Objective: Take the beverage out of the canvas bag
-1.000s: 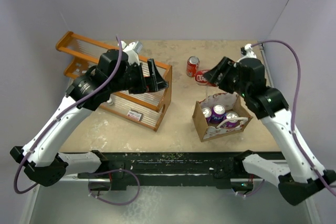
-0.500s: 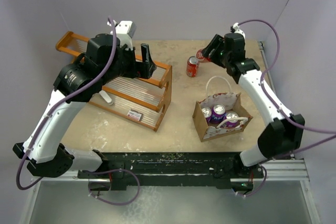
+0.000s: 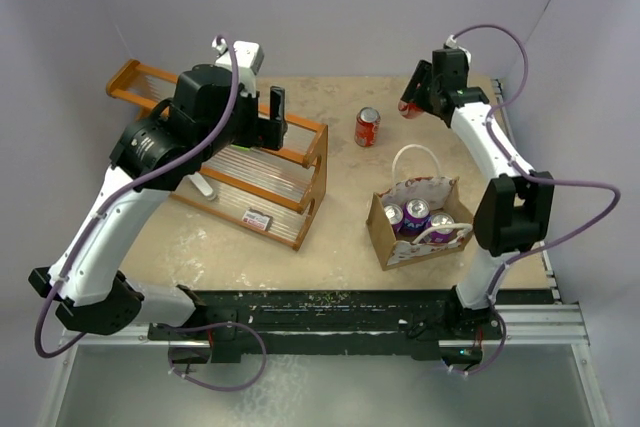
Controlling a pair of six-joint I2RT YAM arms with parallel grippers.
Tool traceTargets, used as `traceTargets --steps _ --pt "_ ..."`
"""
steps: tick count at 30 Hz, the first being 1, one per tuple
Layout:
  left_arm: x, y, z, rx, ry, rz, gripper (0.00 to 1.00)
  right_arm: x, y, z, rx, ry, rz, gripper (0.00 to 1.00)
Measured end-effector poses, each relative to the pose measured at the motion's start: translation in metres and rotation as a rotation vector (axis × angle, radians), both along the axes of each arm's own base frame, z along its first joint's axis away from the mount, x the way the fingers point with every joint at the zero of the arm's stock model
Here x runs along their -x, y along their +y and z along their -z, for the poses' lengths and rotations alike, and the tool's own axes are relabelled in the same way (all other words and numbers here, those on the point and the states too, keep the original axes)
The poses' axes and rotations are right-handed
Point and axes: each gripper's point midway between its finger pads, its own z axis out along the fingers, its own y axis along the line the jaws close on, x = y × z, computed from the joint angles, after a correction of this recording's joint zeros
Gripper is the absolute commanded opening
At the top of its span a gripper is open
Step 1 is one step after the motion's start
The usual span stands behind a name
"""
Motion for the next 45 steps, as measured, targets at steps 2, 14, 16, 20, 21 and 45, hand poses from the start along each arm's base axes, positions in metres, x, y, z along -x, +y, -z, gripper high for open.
traceTargets --steps 2,14,16,20,21,45 --pt "0.002 0.003 -0.002 -0.007 -0.007 -0.001 0.99 -0.005 -0.004 0.005 0.032 0.026 0.013 0.00" --pt "-0.014 -0.018 0.021 -0.063 0.057 0.049 0.99 -0.015 -0.004 0.098 0.107 0.303 0.026 0.00" --pt "-0.016 -0.023 0.026 -0.066 0.074 0.063 0.99 -0.015 0.002 0.111 0.115 0.343 0.024 0.00" --pt "-0.015 -0.026 0.030 -0.070 0.089 0.074 0.99 -0.018 0.015 0.115 0.140 0.353 0.024 0.01" --pt "-0.015 -0.026 0.030 -0.070 0.089 0.074 0.99 -0.019 0.020 0.111 0.144 0.347 0.022 0.01" --pt "-0.011 -0.013 0.016 -0.164 -0.015 0.087 0.99 -0.016 0.036 0.107 0.205 0.400 -0.003 0.26"
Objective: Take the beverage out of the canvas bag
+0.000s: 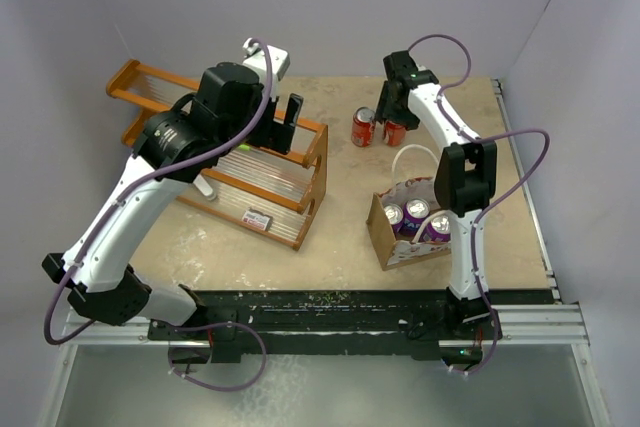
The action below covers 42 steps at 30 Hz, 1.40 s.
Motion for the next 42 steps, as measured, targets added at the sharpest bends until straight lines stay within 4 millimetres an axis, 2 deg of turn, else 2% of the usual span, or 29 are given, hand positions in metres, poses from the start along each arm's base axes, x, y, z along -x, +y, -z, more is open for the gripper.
traceTargets --steps 4,8,15,20,24,28,30,35,39,42 --pt "0.002 0.003 -0.003 0.008 -0.012 -0.004 0.99 0.001 0.002 0.001 -0.006 0.007 -0.024 0.37" --pt "0.002 0.001 -0.004 0.014 -0.015 0.001 0.99 0.001 0.005 0.002 -0.012 0.013 -0.043 0.54" --pt "0.006 -0.005 -0.003 0.020 -0.009 0.025 0.99 0.000 0.012 0.012 -0.036 0.037 -0.072 0.76" --pt "0.009 -0.010 -0.003 0.028 -0.002 0.047 0.99 -0.004 0.012 0.005 -0.030 0.020 -0.094 0.86" --pt "0.010 -0.014 -0.001 0.029 0.005 0.065 0.99 -0.010 0.011 -0.009 -0.017 -0.017 -0.107 0.88" --pt "0.016 -0.024 0.001 0.034 0.018 0.102 0.99 -0.007 0.008 -0.030 -0.010 -0.051 -0.115 0.89" --pt "0.018 -0.028 0.002 0.046 0.027 0.116 0.99 0.000 0.005 -0.045 -0.004 -0.070 -0.111 0.89" --pt "0.024 -0.032 0.004 0.085 0.053 0.122 0.99 0.040 -0.009 -0.088 0.014 -0.090 -0.119 0.89" --pt "0.030 -0.036 0.010 0.128 0.087 0.129 0.99 0.062 -0.021 -0.126 0.041 -0.131 -0.119 0.89" --pt "0.033 -0.045 0.013 0.171 0.112 0.145 0.99 0.096 -0.034 -0.145 0.065 -0.127 -0.112 0.89"
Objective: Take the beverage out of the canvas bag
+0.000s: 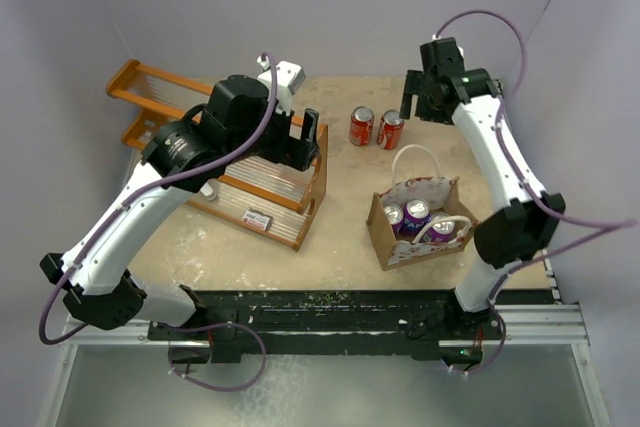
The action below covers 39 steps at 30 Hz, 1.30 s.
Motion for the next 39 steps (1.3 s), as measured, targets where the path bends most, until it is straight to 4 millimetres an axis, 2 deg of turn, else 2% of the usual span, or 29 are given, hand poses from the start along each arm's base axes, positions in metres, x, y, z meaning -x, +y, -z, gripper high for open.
traceTargets --steps 4,8,10,13,16,19,23,26,34,39 --pt "0.003 -0.013 0.006 0.054 0.042 0.022 0.99 0.047 -0.014 -0.020 0.020 -0.001 -0.018 0.89" --pt "0.008 -0.026 0.011 0.112 0.091 0.046 0.99 0.092 -0.030 -0.054 0.028 -0.050 -0.012 0.89" --pt "0.010 -0.033 0.012 0.143 0.111 0.060 0.99 0.113 -0.035 -0.061 0.024 -0.066 -0.008 0.89" --pt "0.013 -0.041 0.017 0.176 0.142 0.078 0.99 0.147 -0.042 -0.052 0.017 -0.033 -0.003 0.87" --pt "0.018 -0.043 0.025 0.189 0.180 0.087 0.99 0.179 -0.041 -0.022 -0.016 0.056 -0.015 0.87" --pt "0.026 -0.040 0.030 0.194 0.201 0.094 0.99 0.201 -0.032 0.008 -0.068 0.148 -0.040 0.86" --pt "0.040 -0.027 0.029 0.205 0.208 0.087 0.99 0.223 -0.021 0.035 -0.145 0.205 -0.064 0.81" --pt "0.050 -0.019 0.019 0.222 0.195 0.096 0.99 0.232 -0.015 0.042 -0.188 0.212 -0.072 0.78" --pt "0.062 -0.013 0.014 0.213 0.208 0.128 0.99 0.217 -0.013 0.065 -0.174 0.276 -0.031 0.78" --pt "0.067 -0.013 0.015 0.193 0.214 0.163 0.99 0.222 -0.020 0.089 -0.139 0.342 0.012 0.82"
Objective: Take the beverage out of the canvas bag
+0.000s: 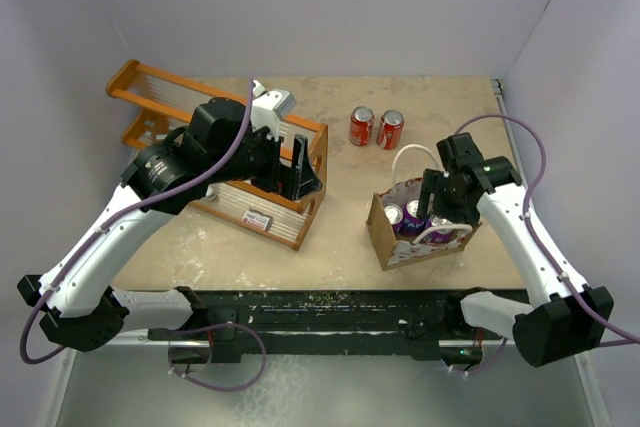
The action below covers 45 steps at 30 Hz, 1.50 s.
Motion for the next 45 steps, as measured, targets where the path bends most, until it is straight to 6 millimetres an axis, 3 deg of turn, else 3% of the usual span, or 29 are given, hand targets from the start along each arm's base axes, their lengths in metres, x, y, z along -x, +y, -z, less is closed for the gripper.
traceTargets --steps 8,14,29,45 --pt "0.003 -0.001 0.001 -0.006 -0.006 0.030 0.99 0.003 -0.011 0.017 0.063 0.048 0.047 0.92" --pt "0.006 -0.003 0.001 -0.007 -0.006 0.042 0.99 -0.003 -0.015 0.025 0.096 0.063 0.072 0.91" --pt "0.002 -0.003 0.004 -0.031 -0.018 0.041 0.99 0.000 -0.016 0.075 0.136 0.188 0.097 0.87" --pt "0.001 -0.011 0.012 -0.031 0.027 0.046 0.99 -0.003 -0.013 0.077 0.109 0.135 0.108 0.84"
